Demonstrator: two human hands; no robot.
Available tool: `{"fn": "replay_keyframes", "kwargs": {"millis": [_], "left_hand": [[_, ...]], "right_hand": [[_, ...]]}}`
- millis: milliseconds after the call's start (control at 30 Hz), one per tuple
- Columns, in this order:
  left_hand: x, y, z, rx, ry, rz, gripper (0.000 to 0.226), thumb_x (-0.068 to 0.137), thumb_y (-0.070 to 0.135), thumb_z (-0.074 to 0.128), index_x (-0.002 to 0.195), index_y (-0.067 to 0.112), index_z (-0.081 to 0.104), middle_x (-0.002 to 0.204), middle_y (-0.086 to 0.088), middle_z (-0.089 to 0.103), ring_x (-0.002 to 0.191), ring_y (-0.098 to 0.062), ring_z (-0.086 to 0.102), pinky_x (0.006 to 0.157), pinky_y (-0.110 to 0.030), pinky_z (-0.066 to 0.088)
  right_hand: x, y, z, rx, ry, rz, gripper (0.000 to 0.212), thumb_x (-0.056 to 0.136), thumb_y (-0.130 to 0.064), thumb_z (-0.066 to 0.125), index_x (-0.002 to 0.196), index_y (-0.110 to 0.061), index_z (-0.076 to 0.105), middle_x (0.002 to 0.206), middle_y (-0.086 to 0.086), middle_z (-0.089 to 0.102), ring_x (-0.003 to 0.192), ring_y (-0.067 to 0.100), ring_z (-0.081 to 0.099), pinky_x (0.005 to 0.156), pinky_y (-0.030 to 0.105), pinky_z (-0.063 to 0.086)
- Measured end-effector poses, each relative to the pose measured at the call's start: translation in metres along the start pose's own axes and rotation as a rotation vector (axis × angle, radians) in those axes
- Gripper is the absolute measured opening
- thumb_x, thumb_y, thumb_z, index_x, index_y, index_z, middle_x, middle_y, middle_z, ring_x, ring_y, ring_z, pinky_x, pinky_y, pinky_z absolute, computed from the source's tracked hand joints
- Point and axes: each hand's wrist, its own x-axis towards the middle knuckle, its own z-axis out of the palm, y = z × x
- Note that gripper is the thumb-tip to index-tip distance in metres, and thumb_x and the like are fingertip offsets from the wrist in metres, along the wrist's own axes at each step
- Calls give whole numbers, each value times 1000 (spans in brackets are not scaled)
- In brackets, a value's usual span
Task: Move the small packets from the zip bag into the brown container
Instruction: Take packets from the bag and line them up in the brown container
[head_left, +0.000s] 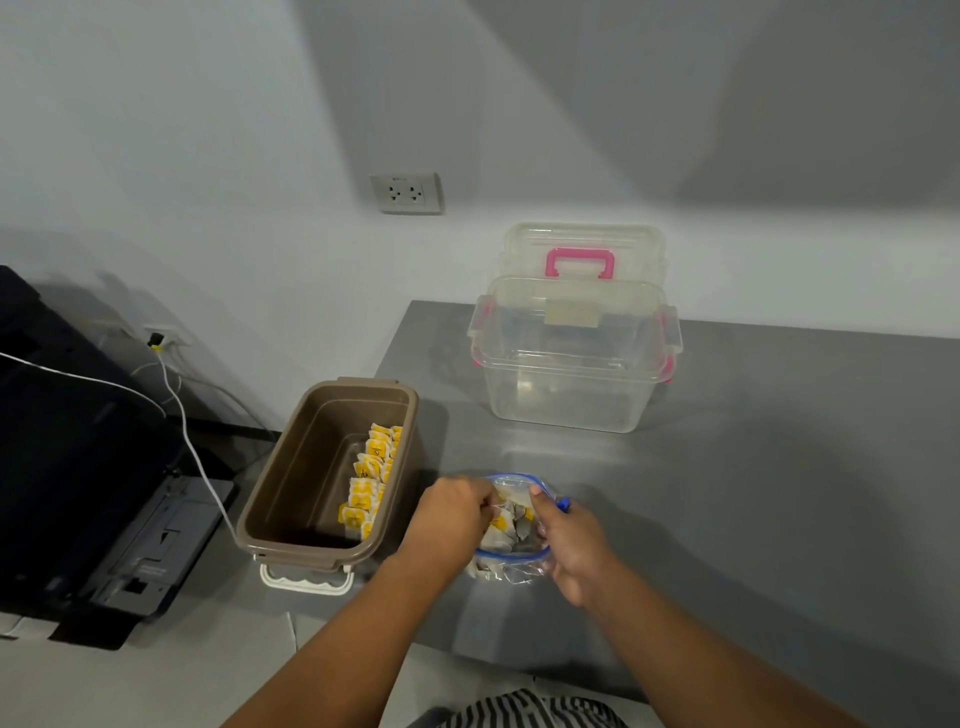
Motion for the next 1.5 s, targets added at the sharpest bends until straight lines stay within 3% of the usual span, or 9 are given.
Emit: {"fn": "replay_keyframes", "kwargs": {"millis": [100,333,600,833,967,1067,1267,1400,1500], "left_hand": [[2,2,-3,33,-12,-34,11,94,25,63,99,19,70,94,-1,70,85,-16,66,82,-30,55],[5,8,0,445,-331,25,19,91,15,58,101,15,74,95,-7,73,86,-25,69,80,-35,58],[3,6,19,482,-374,12,24,89,30,66,109,19,70,103,-6,70,94,-25,68,81,-35,55],[0,5,19,244,-317,-20,18,88,26,63,99,20,75,95,-2,72,87,-23,68,83,-33,57],[-5,0,9,-196,-180,-80,2,82,24,69,82,23,70,76,5,70,72,-11,67,74,-32,58],[-6,-3,5,-410,-171,-136,9,81,19,72,83,26,66,79,7,72,75,-8,70,76,-34,60],[-9,-1,-5,-472,-168,-66,22,93,6,54,85,24,63,75,6,66,63,-11,57,68,-34,53],[-12,1,-12,-596,-266,-104,18,88,16,70,102,28,67,95,2,71,84,-12,69,79,-28,59],[-14,5,-21,-592,-271,-67,39,74,20,86,105,28,64,100,6,71,91,-5,69,81,-23,59]], "right_hand": [[2,1,0,14,-6,1,30,100,-30,63,108,-3,70,96,17,78,92,35,75,91,56,57],[2,5,-2,-19,2,2,27,100,-31,61,109,-7,69,95,14,78,89,32,76,90,55,59],[-2,13,-1,-125,8,-60,24,99,-36,61,107,-15,69,95,7,79,88,25,76,88,48,61],[-10,17,-6,-111,-25,-97,20,101,-31,59,109,-16,69,93,4,79,88,20,77,85,39,61],[-9,20,-7,-82,-41,-84,24,102,-32,58,111,-13,70,96,5,79,93,22,76,92,46,59],[-7,19,-7,-54,-45,-52,26,102,-32,57,110,-11,71,97,8,79,94,27,76,95,50,57],[-4,13,-2,23,-70,-15,28,104,-30,53,114,-9,69,101,11,78,96,27,75,92,46,59],[0,12,2,54,-67,-2,31,104,-31,54,116,-7,70,102,13,78,97,29,75,92,47,59],[-1,11,4,89,-68,18,32,104,-31,52,113,-5,70,102,15,77,96,32,75,90,48,59]]}}
